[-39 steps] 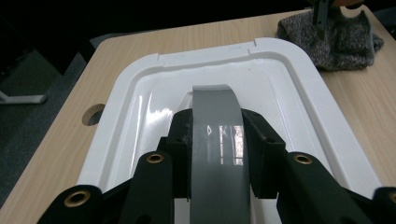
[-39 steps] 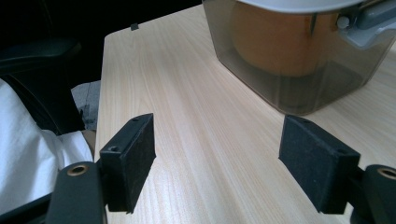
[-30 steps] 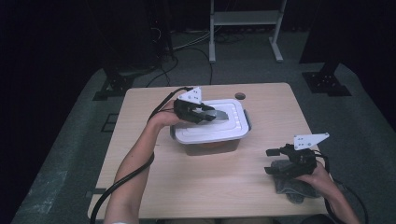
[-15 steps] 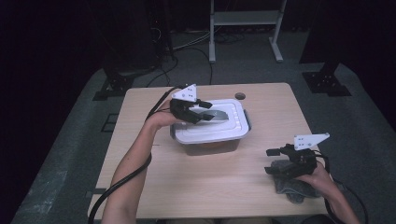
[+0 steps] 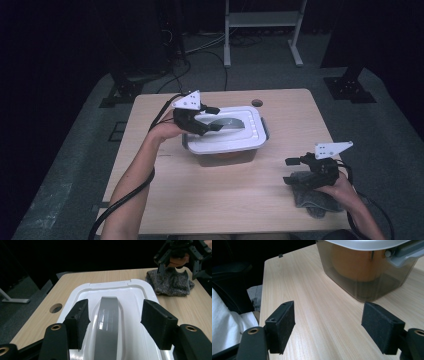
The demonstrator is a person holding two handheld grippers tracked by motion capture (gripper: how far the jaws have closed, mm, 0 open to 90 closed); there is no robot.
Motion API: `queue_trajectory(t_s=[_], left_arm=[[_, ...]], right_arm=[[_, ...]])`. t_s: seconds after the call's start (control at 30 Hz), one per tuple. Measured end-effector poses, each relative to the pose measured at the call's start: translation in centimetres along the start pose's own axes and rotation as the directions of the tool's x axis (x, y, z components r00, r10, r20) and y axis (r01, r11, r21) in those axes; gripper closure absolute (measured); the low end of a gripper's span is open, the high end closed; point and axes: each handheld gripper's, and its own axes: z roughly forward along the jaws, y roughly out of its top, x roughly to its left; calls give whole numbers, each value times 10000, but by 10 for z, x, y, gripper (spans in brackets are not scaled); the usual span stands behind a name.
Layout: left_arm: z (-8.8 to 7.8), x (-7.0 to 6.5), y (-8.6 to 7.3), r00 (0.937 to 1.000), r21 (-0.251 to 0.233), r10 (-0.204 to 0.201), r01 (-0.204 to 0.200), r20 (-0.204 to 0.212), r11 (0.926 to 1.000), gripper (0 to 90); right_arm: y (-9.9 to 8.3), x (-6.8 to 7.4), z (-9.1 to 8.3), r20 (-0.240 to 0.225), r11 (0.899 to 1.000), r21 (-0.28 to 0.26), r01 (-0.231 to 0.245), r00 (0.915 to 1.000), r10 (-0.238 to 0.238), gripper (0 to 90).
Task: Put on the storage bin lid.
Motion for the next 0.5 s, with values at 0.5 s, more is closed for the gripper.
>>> queue_trajectory(t_s=[0.5], left_arm=[[-26, -11, -7, 9986, -470, -154, 130, -502, 9988, 282]], right_arm=[[2, -1, 1, 175, 10000, 30, -72, 9998, 72, 249]])
